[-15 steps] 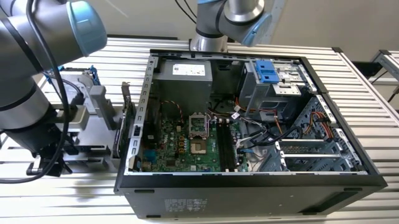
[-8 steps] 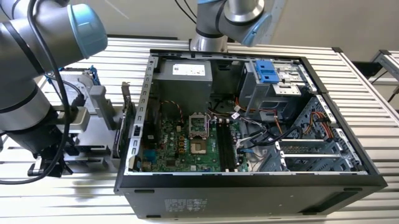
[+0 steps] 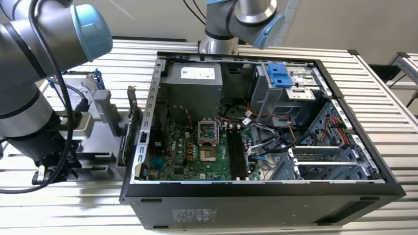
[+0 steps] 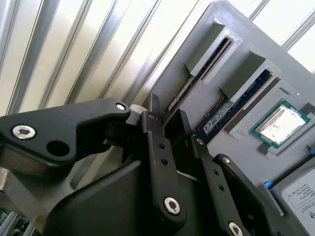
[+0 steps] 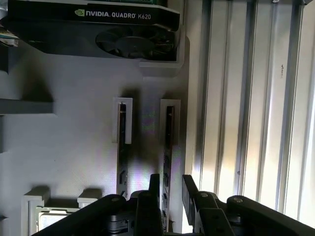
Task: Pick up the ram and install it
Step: 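Pick up the ram and move it above insertion slot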
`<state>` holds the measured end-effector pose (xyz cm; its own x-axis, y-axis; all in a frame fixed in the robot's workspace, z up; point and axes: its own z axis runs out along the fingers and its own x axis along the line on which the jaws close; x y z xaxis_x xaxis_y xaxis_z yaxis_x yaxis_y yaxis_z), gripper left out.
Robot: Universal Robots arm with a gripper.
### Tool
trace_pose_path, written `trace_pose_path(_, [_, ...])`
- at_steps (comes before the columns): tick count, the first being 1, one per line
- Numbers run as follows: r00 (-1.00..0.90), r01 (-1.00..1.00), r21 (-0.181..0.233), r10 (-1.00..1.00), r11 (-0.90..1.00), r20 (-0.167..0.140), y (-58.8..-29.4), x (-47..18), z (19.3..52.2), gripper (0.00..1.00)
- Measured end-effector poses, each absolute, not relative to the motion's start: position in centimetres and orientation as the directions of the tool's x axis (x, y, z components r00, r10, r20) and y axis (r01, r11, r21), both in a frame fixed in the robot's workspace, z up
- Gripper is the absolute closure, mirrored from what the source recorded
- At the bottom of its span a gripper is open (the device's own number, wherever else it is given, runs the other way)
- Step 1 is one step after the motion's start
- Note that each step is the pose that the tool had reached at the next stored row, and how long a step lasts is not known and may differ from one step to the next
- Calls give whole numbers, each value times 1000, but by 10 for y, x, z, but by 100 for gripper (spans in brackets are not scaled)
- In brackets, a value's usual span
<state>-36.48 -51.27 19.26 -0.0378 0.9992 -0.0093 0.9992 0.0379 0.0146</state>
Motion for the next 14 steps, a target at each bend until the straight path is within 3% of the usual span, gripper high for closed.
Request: trace_pose_path(14, [-38, 999, 15, 999, 38, 2, -513, -365, 192, 0])
